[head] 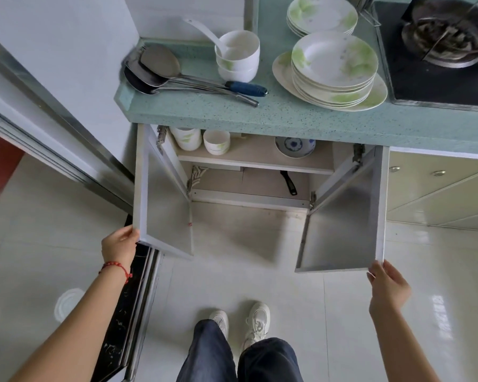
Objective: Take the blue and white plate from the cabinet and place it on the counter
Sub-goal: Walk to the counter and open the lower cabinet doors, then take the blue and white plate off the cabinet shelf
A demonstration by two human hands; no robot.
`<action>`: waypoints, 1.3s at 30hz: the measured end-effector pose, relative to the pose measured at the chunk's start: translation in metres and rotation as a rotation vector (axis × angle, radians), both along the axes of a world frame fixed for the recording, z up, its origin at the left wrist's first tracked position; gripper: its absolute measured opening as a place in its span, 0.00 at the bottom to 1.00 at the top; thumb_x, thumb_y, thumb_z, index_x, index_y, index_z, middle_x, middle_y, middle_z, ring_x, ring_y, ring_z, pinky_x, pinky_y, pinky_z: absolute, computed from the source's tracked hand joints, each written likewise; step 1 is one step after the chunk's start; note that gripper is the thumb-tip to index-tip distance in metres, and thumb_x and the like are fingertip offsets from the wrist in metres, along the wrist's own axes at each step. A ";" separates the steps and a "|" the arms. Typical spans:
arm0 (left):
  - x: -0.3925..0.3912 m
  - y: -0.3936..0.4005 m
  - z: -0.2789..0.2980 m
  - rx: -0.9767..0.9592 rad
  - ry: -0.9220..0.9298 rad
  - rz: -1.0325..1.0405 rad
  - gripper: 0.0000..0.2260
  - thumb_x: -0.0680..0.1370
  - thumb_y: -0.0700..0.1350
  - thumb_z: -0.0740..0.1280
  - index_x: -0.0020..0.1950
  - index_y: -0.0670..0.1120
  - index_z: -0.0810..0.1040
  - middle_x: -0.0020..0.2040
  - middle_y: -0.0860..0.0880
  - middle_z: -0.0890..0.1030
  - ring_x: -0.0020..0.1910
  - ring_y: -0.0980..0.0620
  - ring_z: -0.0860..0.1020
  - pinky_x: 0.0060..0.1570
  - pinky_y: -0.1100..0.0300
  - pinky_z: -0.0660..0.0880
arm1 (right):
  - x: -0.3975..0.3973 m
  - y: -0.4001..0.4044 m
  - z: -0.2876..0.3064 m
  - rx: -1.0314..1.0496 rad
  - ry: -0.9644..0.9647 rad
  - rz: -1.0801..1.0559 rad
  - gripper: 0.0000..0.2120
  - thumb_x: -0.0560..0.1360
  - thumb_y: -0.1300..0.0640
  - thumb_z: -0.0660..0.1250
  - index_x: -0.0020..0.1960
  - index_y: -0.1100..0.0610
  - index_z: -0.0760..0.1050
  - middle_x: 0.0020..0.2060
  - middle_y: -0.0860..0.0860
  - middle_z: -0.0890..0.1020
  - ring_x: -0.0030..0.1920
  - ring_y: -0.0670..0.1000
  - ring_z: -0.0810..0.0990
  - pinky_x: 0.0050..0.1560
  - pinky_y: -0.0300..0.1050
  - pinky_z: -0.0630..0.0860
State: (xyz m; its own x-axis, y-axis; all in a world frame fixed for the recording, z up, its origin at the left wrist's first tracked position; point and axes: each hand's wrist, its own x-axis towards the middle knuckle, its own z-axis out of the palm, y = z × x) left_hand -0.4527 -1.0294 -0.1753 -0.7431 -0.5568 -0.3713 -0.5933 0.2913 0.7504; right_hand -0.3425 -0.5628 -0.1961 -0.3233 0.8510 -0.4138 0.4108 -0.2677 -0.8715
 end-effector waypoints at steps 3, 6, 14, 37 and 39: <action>0.009 0.017 0.006 -0.378 0.071 -0.213 0.13 0.72 0.36 0.69 0.55 0.35 0.76 0.52 0.33 0.78 0.51 0.35 0.76 0.51 0.43 0.73 | 0.006 -0.017 0.010 0.063 -0.055 0.028 0.08 0.71 0.65 0.65 0.41 0.53 0.74 0.34 0.47 0.78 0.37 0.46 0.76 0.48 0.45 0.75; 0.021 0.043 0.010 -0.530 0.209 -0.547 0.15 0.72 0.37 0.69 0.56 0.35 0.75 0.56 0.33 0.78 0.56 0.34 0.75 0.52 0.39 0.73 | 0.011 -0.045 0.019 0.148 -0.164 0.086 0.16 0.73 0.62 0.65 0.61 0.57 0.71 0.54 0.57 0.78 0.54 0.55 0.77 0.57 0.50 0.70; 0.012 0.125 0.020 -0.635 0.198 -1.044 0.25 0.79 0.54 0.49 0.55 0.36 0.76 0.54 0.37 0.80 0.54 0.39 0.78 0.52 0.42 0.75 | -0.022 -0.080 0.022 0.503 -0.225 0.729 0.19 0.75 0.62 0.64 0.65 0.62 0.67 0.66 0.60 0.70 0.65 0.60 0.69 0.63 0.56 0.68; -0.177 0.244 -0.190 -0.753 0.191 -1.122 0.23 0.77 0.53 0.55 0.60 0.37 0.72 0.61 0.37 0.77 0.61 0.38 0.74 0.59 0.41 0.70 | -0.221 0.019 -0.199 0.871 -0.269 1.082 0.20 0.75 0.58 0.64 0.64 0.65 0.67 0.62 0.62 0.74 0.63 0.61 0.72 0.63 0.57 0.68; -0.197 0.254 -0.212 -0.755 0.264 -1.104 0.18 0.75 0.47 0.64 0.59 0.36 0.73 0.59 0.36 0.77 0.61 0.38 0.74 0.59 0.40 0.69 | -0.242 0.026 -0.218 0.892 -0.246 1.063 0.18 0.76 0.58 0.63 0.63 0.64 0.68 0.60 0.61 0.76 0.62 0.62 0.72 0.62 0.57 0.68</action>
State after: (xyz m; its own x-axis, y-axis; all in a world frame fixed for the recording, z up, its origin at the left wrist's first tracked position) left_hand -0.6501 -0.7757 -0.3870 -0.9305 0.3656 -0.0222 0.3486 0.9026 0.2526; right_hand -0.5844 -0.5367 -0.4146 -0.9676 0.2520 -0.0122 0.2294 0.8585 -0.4586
